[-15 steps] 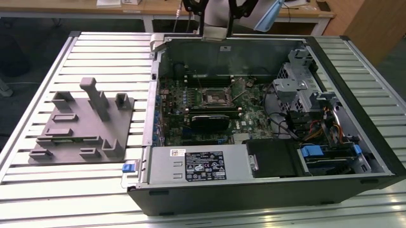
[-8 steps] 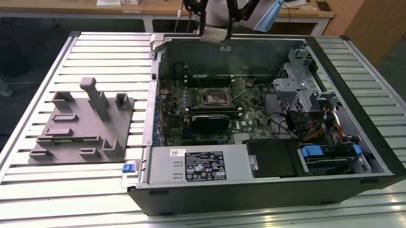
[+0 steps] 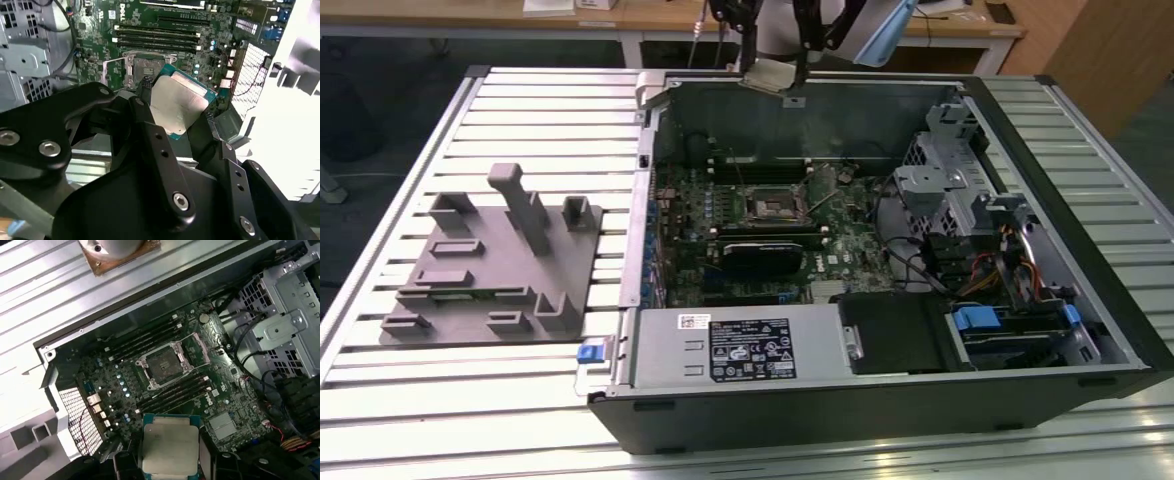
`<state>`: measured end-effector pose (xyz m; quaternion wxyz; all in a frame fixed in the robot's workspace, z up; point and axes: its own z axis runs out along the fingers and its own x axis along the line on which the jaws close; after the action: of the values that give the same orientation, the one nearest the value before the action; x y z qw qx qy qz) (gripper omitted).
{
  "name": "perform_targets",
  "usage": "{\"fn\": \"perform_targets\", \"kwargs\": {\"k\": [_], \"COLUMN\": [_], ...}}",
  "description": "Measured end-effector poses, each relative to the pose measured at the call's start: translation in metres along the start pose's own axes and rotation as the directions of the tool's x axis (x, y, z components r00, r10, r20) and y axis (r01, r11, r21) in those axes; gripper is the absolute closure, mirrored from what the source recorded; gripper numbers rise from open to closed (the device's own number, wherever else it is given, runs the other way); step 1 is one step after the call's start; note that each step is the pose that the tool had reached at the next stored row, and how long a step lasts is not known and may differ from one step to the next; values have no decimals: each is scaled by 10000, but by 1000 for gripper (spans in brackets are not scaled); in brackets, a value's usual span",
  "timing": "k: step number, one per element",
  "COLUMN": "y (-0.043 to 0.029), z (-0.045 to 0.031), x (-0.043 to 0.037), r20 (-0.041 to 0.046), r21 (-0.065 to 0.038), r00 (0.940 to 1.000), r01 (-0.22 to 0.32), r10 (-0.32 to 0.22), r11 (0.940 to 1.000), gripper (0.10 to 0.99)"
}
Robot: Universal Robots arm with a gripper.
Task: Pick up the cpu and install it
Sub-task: 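Place the cpu into insertion slot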
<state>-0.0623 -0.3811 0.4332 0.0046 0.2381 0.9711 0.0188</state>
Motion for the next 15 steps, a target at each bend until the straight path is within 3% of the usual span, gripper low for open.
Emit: {"fn": "perform_targets", "kwargs": {"k": [3,8,15], "y": [0,0,1], "z": [9,16,26], "x": [0,1,1], "r20": [32,63,102], "r21": [-2,-4,-14], "r00": [9966,9868,9641], "r01": [-828,-1621,-2652], "r10": [828,1621,2652], "r11": [9966,9868,9642], "gripper": [545,545,545]}}
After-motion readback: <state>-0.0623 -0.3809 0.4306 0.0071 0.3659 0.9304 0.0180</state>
